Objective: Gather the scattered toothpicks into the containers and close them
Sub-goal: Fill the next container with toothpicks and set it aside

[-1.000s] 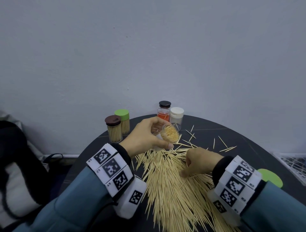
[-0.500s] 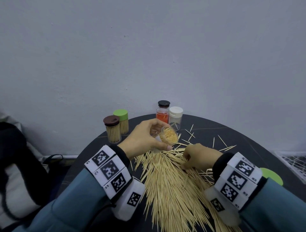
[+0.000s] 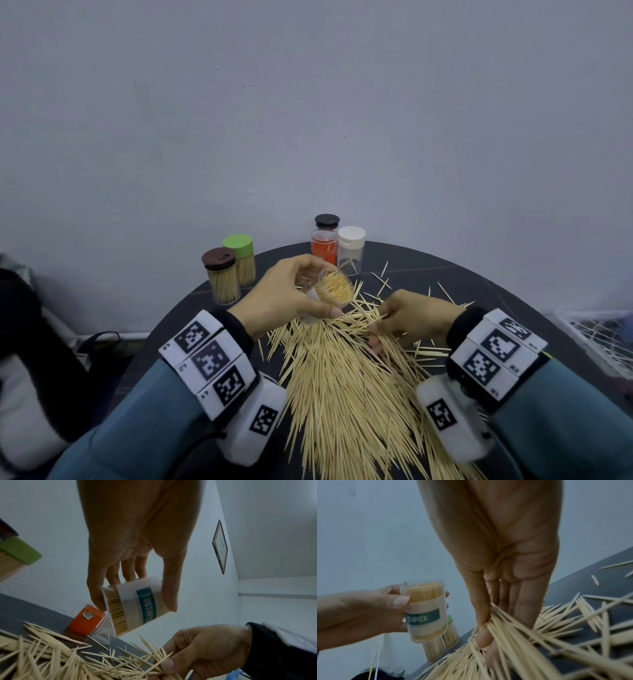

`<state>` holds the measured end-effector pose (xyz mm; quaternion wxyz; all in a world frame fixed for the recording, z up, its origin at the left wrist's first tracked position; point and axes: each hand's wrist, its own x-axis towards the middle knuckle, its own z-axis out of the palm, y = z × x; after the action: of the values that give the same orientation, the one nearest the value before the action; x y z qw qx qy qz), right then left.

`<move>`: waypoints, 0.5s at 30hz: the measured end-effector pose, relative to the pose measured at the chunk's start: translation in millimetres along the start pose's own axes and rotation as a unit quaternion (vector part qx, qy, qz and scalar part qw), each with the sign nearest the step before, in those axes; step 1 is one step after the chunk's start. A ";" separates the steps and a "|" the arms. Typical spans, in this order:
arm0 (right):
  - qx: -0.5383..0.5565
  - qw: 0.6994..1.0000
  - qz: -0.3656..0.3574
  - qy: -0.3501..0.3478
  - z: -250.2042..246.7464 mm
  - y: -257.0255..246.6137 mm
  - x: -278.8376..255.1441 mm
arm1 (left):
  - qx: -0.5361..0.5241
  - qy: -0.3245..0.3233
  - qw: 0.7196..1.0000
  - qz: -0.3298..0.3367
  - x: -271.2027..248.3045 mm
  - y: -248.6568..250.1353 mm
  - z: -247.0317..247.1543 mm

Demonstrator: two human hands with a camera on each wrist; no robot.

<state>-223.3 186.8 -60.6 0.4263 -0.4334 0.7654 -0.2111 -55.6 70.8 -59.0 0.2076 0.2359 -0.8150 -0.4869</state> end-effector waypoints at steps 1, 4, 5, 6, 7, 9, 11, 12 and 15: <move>0.020 1.000 0.001 -0.002 -0.1 0.3 0.2 | 0.001 -0.001 1.000 -0.002 -0.1 -0.2 0.1; 0.075 0.997 0.006 -0.002 -0.4 1.2 1.1 | 0.000 -0.004 1.000 -0.005 0.0 -1.0 0.5; 0.089 0.996 0.007 -0.004 -0.7 1.3 1.1 | -0.002 -0.006 1.000 -0.007 0.0 -1.2 0.7; 0.100 0.995 0.007 -0.008 -0.9 1.4 0.9 | -0.003 -0.008 1.000 -0.008 0.1 -1.3 0.8; 0.108 0.994 0.007 -0.013 -1.0 1.5 0.9 | -0.001 -0.010 1.000 -0.010 0.1 -1.4 0.9; 0.119 0.993 0.009 -0.017 -1.5 1.9 0.0 | 0.005 -0.012 1.000 -0.013 -0.1 -1.2 0.9; 0.128 0.992 0.006 -0.015 -3.4 2.3 -0.5 | 0.005 -0.013 1.000 -0.016 -0.4 -0.7 0.9; 0.136 0.991 0.003 -0.017 -4.6 2.3 -0.4 | 0.002 -0.012 1.000 -0.016 -0.3 -0.5 0.9; 0.156 0.988 -0.003 -0.021 -8.1 1.8 -2.3 | -0.001 -0.013 1.000 -0.017 -0.8 0.3 1.1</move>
<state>-230.4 189.4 -56.4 0.5038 -0.3686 0.7126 -0.3202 -55.7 72.2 -59.3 0.1891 0.2430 -0.8131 -0.4940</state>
